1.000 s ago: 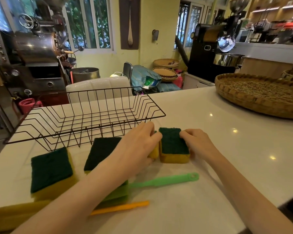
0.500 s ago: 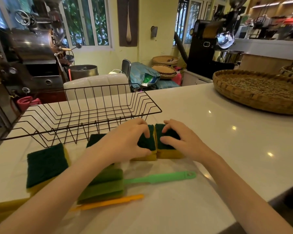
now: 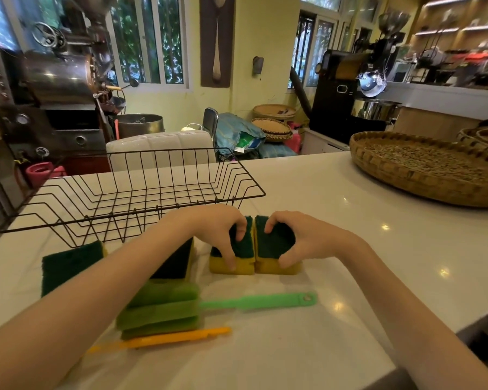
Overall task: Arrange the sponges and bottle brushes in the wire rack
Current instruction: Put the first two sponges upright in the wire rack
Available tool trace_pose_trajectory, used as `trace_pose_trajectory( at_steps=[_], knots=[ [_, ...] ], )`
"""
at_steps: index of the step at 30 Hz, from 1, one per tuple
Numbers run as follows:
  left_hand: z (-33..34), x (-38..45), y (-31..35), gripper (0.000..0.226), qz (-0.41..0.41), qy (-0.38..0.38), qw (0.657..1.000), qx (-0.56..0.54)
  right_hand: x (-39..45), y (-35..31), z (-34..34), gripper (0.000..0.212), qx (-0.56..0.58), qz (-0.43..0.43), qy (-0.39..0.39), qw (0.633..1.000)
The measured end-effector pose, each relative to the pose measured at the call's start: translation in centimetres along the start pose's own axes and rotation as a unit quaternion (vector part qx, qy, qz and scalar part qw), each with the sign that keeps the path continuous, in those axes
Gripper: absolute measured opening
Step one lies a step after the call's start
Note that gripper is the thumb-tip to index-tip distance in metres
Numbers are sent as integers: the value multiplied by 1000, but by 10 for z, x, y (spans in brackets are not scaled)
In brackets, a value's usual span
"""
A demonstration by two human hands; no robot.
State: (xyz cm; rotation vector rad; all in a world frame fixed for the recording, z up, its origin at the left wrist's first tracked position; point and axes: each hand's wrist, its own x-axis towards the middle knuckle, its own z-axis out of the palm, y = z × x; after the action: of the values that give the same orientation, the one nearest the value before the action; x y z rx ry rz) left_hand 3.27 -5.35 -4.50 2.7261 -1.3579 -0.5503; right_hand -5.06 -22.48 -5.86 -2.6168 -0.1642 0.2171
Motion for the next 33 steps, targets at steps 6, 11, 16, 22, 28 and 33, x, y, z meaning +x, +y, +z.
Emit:
trace_pose_trajectory(
  at_steps=[6,11,16,22,28,33],
  knots=[
    [-5,-11,1,34,30,43,999,5,11,-13,-15,48,-79,9,-29,996],
    [-28,-35,11,36,57,67,996,-13,0,-14,-41,44,-43,-8,-38,998],
    [-77,-59,3,25,69,112,991,-23,-3,-31,-81,41,32,-48,-2,998],
    [-115,-64,-26,28,54,195,978,-49,31,-39,-107,43,90,-113,74,987],
    [-119,-47,-78,32,18,255,956,-144,99,-30,-108,46,161,-149,109,970],
    [-101,-18,-127,38,-58,224,969,-89,158,-23,-96,51,179,-169,98,964]
  ],
)
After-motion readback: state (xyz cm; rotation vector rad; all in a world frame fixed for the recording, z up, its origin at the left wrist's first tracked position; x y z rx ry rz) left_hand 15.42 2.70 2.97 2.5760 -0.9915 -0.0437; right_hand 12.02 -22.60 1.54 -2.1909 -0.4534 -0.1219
